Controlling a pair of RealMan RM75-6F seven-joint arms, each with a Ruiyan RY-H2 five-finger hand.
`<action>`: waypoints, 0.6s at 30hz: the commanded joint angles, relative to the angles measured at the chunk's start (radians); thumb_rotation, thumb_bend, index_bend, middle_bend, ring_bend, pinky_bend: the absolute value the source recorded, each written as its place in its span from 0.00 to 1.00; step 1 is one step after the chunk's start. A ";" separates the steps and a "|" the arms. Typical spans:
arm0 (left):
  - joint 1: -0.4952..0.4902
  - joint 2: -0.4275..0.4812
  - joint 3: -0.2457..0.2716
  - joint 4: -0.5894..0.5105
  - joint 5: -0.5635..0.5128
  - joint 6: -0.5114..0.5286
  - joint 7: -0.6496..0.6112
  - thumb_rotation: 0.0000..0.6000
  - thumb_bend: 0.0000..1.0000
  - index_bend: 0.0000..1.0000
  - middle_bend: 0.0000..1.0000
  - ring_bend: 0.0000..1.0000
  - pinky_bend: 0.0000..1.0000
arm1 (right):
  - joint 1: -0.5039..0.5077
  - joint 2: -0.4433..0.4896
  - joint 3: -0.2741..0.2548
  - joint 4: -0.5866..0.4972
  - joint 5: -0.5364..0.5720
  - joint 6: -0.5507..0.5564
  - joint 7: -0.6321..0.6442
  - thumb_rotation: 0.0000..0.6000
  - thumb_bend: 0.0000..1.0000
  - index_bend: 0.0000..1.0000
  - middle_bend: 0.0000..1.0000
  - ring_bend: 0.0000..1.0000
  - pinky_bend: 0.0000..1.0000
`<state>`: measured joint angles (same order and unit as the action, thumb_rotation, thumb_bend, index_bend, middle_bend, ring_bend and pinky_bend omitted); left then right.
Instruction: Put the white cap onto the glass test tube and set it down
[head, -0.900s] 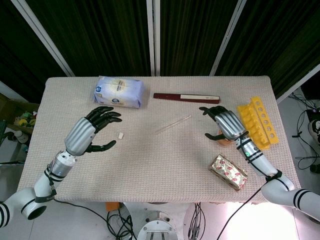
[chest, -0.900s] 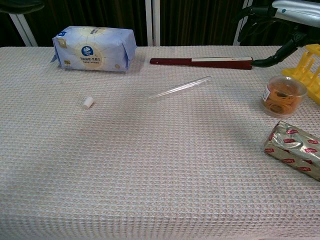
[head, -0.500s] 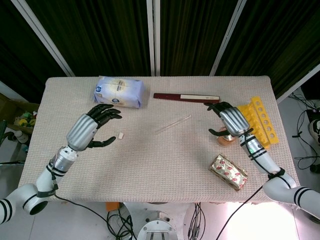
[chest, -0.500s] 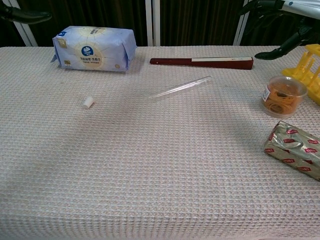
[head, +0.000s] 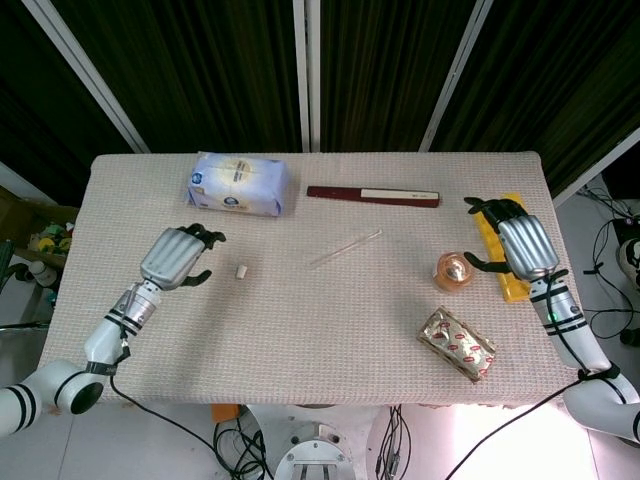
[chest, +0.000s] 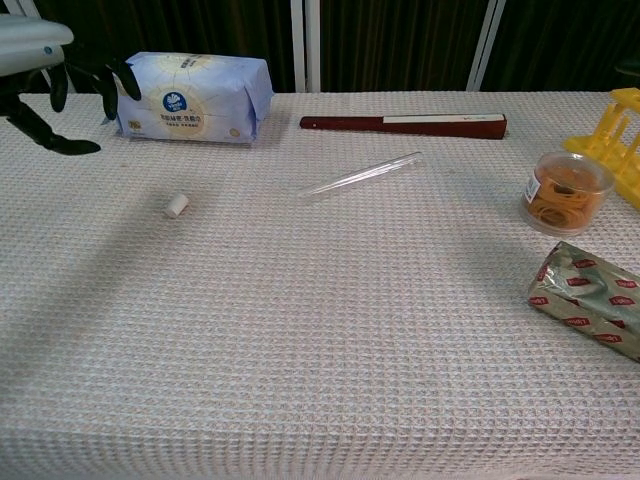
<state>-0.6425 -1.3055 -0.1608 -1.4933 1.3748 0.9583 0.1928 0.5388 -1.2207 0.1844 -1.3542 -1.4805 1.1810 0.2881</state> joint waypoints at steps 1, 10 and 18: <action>-0.047 -0.038 0.014 0.020 -0.106 -0.104 0.082 0.90 0.29 0.30 0.74 0.67 0.85 | 0.004 -0.005 -0.003 0.000 0.001 -0.006 -0.003 1.00 0.19 0.19 0.33 0.21 0.24; -0.107 -0.083 0.024 0.041 -0.257 -0.219 0.132 0.80 0.42 0.28 0.91 0.85 0.99 | 0.013 -0.023 -0.011 0.011 0.007 -0.023 -0.004 1.00 0.19 0.19 0.33 0.21 0.24; -0.147 -0.129 0.036 0.069 -0.304 -0.252 0.143 0.75 0.42 0.26 0.92 0.86 1.00 | 0.011 -0.034 -0.017 0.024 0.013 -0.027 0.004 1.00 0.19 0.19 0.33 0.21 0.24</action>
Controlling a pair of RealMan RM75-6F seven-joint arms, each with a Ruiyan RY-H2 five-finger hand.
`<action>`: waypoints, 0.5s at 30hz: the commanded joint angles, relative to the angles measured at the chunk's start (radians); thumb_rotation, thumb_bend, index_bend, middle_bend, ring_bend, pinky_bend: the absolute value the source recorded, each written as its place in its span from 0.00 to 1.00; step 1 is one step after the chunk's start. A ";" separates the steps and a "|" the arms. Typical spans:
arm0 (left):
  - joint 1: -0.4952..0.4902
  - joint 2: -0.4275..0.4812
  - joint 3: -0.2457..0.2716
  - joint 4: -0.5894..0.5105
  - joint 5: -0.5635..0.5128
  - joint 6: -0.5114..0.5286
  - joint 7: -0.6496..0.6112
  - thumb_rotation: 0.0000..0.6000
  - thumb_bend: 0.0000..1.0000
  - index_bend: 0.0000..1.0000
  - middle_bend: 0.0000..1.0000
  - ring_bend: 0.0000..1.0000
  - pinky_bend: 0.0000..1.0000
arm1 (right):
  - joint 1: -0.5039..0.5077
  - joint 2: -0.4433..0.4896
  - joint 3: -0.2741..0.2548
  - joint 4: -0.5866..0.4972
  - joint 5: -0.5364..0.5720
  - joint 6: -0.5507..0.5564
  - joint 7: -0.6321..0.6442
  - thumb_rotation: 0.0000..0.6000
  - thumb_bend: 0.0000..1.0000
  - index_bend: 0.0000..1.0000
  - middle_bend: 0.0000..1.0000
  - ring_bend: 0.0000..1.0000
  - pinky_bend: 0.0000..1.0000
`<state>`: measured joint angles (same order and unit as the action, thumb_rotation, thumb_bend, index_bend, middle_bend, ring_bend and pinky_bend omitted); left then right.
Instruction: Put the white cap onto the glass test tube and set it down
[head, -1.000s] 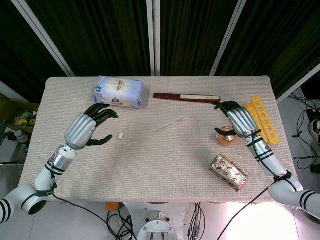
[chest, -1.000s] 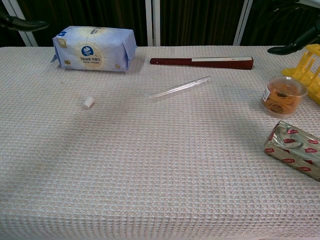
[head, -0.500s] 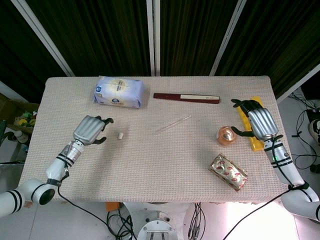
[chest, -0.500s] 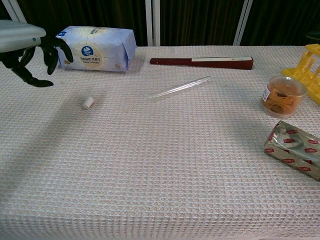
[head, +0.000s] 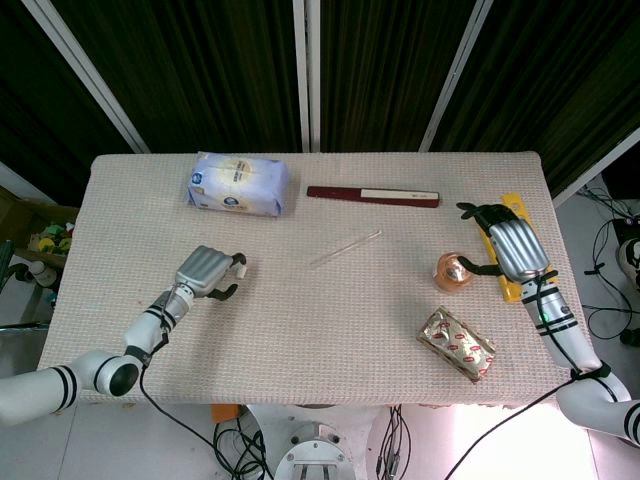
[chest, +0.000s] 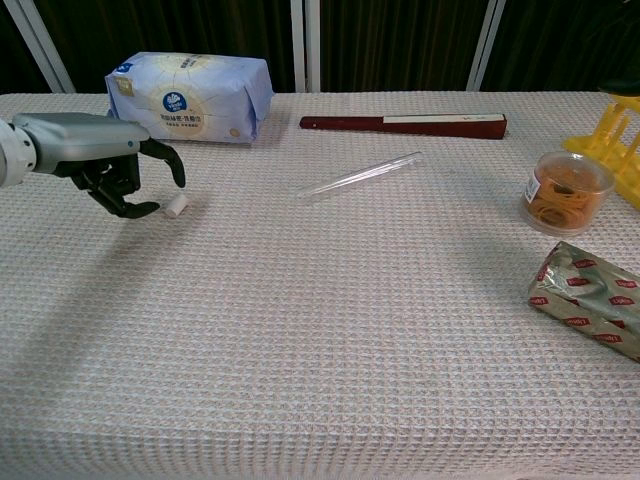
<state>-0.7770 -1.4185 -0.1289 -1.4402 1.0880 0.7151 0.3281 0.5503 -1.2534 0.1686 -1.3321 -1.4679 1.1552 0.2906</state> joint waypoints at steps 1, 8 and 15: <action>-0.016 -0.023 0.003 0.023 -0.023 -0.009 0.009 0.75 0.42 0.26 0.92 0.86 1.00 | 0.000 -0.002 -0.002 0.003 0.001 -0.002 0.003 1.00 0.19 0.19 0.33 0.21 0.24; -0.044 -0.037 0.014 0.056 -0.083 -0.038 0.021 0.74 0.42 0.25 0.92 0.86 1.00 | -0.004 0.000 -0.003 0.003 0.003 0.005 0.008 1.00 0.19 0.19 0.33 0.21 0.24; -0.052 -0.024 0.032 0.026 -0.116 -0.023 0.040 0.74 0.42 0.27 0.92 0.86 1.00 | -0.002 -0.008 -0.007 0.010 0.005 -0.001 0.010 1.00 0.19 0.19 0.33 0.21 0.24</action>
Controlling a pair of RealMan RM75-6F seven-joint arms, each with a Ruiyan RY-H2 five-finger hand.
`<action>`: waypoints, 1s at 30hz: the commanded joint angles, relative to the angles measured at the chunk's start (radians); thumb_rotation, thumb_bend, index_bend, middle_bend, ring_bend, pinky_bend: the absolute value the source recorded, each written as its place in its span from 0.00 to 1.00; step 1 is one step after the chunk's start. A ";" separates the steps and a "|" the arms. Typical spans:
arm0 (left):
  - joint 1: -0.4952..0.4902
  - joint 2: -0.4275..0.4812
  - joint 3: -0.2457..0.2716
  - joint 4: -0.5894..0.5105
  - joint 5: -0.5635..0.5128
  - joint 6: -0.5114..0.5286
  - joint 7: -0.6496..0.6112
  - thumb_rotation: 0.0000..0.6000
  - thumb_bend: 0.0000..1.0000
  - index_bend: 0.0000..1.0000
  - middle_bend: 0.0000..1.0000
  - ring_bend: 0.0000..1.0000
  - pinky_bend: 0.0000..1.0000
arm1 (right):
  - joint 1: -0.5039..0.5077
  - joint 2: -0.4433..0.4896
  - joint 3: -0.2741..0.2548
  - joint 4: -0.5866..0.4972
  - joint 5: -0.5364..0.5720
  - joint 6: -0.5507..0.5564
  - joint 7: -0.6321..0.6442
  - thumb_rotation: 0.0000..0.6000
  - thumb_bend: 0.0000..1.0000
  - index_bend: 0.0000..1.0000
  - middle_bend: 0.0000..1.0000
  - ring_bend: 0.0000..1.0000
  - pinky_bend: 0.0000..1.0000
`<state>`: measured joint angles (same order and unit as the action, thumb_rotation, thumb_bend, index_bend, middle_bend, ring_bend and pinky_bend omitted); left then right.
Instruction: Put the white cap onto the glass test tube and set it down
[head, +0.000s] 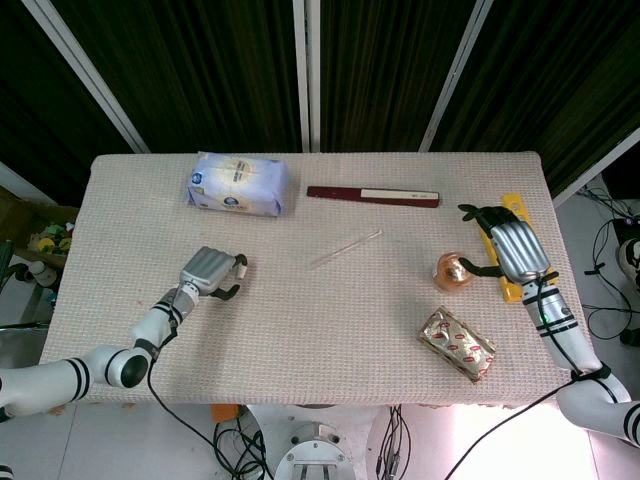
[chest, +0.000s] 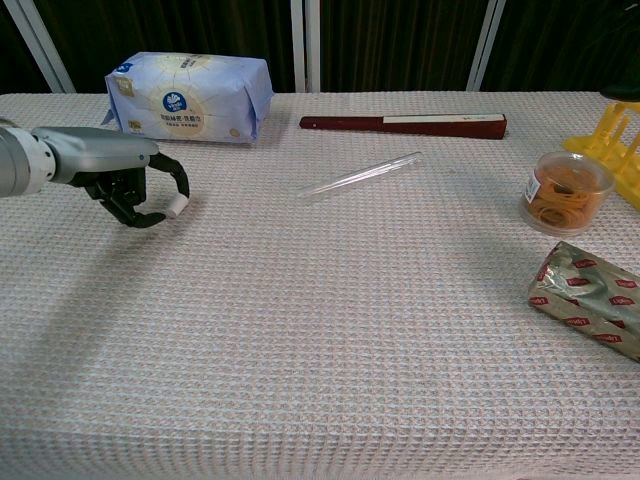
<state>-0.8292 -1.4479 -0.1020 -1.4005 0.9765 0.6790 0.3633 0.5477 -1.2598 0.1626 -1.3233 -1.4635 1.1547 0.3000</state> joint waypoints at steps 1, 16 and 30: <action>0.000 0.008 0.008 -0.020 -0.006 0.017 0.007 0.74 0.42 0.27 0.92 0.86 1.00 | 0.001 -0.003 -0.001 0.002 0.000 -0.002 0.001 1.00 0.19 0.19 0.33 0.21 0.24; 0.000 0.098 0.070 -0.199 -0.071 0.113 0.123 0.73 0.41 0.33 0.92 0.86 1.00 | 0.005 -0.009 -0.003 -0.001 0.004 -0.010 -0.003 1.00 0.19 0.19 0.34 0.21 0.24; 0.000 0.100 0.077 -0.226 -0.090 0.174 0.149 0.73 0.41 0.33 0.92 0.86 1.00 | -0.001 -0.004 -0.005 -0.007 0.010 -0.007 -0.003 1.00 0.19 0.19 0.34 0.21 0.24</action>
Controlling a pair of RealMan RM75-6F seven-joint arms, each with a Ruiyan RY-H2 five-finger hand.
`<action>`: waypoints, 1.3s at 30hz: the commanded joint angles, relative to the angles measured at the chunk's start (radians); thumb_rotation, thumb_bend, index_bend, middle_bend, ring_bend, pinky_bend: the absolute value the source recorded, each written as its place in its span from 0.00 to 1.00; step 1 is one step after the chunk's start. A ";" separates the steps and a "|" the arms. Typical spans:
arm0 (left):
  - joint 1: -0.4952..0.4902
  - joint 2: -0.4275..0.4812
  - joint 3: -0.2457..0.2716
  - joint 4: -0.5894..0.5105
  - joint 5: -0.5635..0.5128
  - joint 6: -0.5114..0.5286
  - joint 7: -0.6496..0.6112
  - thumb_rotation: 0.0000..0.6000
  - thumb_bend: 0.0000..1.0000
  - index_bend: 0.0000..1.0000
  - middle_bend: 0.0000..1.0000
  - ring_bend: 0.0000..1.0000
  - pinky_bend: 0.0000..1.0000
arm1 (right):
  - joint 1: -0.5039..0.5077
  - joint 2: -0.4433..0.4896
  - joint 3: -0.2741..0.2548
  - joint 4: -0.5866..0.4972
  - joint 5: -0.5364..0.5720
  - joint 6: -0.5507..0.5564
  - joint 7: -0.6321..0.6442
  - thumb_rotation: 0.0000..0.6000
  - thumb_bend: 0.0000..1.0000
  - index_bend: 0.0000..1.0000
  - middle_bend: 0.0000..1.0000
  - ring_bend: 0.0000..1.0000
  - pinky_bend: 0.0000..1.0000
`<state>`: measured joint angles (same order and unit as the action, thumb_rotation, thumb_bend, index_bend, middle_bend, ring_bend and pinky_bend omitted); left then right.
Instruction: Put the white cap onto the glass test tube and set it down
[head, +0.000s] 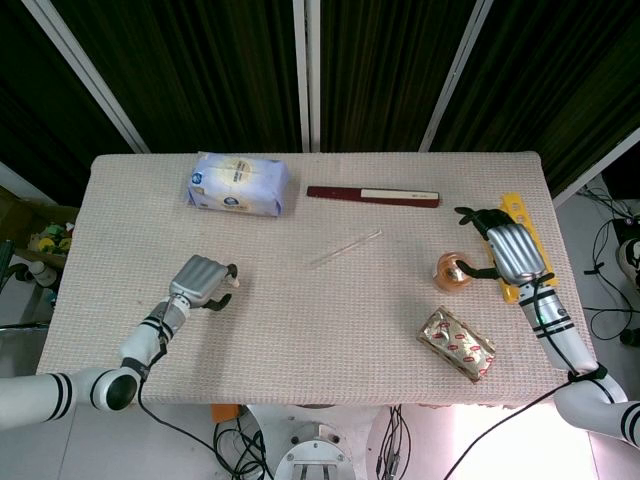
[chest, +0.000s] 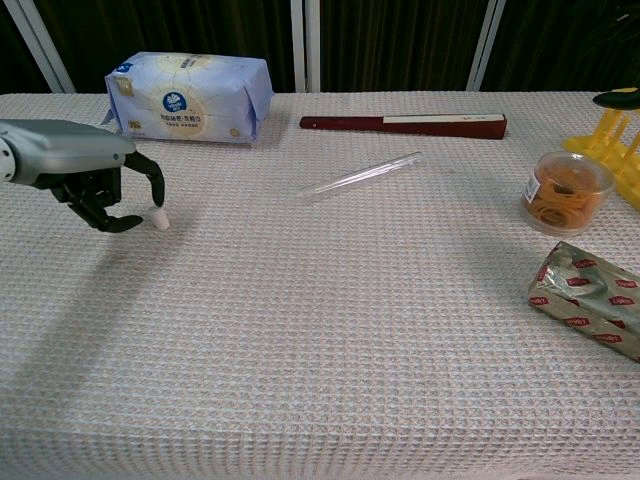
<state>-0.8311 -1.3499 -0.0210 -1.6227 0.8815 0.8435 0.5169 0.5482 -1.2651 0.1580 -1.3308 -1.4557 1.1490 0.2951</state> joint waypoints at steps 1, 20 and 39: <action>0.002 0.004 -0.006 -0.005 0.006 0.013 -0.006 0.73 0.41 0.33 0.92 0.86 1.00 | -0.002 0.001 0.000 0.000 0.005 -0.002 0.004 1.00 0.19 0.19 0.34 0.21 0.24; 0.018 -0.077 -0.054 0.128 0.043 0.009 -0.144 0.80 0.33 0.38 0.93 0.87 1.00 | -0.005 0.000 -0.002 0.000 0.012 -0.011 -0.001 1.00 0.19 0.19 0.34 0.20 0.24; 0.034 -0.143 -0.050 0.191 0.058 0.021 -0.142 0.80 0.34 0.43 0.94 0.88 1.00 | -0.009 -0.005 -0.003 0.004 0.017 -0.015 0.000 1.00 0.19 0.19 0.34 0.21 0.24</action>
<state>-0.7980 -1.4900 -0.0700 -1.4337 0.9373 0.8622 0.3770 0.5389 -1.2694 0.1546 -1.3270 -1.4385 1.1344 0.2946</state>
